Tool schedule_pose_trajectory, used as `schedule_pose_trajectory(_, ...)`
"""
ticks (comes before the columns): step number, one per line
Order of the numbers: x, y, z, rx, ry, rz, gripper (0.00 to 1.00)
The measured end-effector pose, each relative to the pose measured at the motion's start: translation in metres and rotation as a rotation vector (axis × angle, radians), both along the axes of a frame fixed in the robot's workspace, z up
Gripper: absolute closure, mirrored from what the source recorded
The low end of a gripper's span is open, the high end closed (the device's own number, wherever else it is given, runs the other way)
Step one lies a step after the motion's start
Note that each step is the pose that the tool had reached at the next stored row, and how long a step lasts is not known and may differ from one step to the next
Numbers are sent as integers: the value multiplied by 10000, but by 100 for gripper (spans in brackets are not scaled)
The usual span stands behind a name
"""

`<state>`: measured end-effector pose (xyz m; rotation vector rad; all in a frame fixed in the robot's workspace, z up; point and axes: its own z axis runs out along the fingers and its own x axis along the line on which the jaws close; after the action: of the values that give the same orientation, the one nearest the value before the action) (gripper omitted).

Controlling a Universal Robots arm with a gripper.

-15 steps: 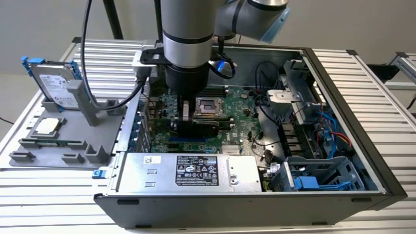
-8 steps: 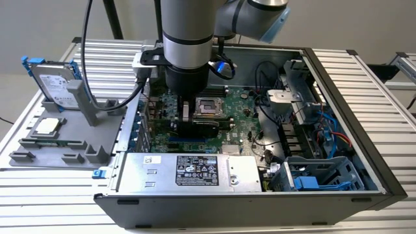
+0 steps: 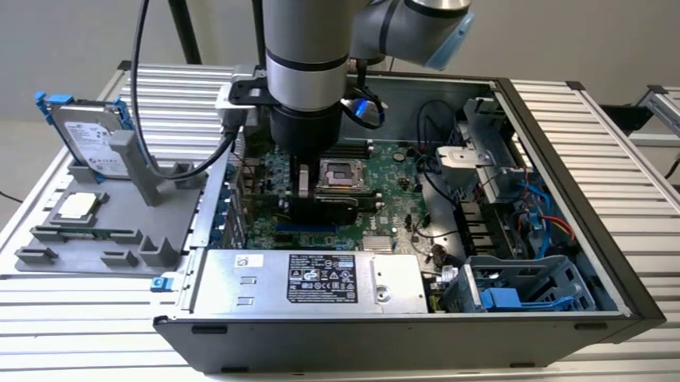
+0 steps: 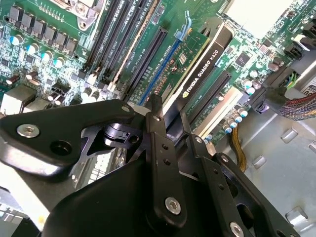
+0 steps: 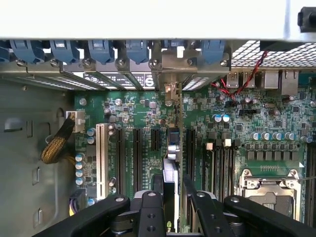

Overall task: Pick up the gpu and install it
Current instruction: 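Insert the gpu into the slot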

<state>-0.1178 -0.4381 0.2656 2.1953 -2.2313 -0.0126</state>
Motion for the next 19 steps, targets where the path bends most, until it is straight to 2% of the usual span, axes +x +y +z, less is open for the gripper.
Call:
schedule_pose_trajectory(6,0,-21,0,2,-1,12,100)
schedule_pose_trajectory(19,0,-15,-14,3,-1,13,100)
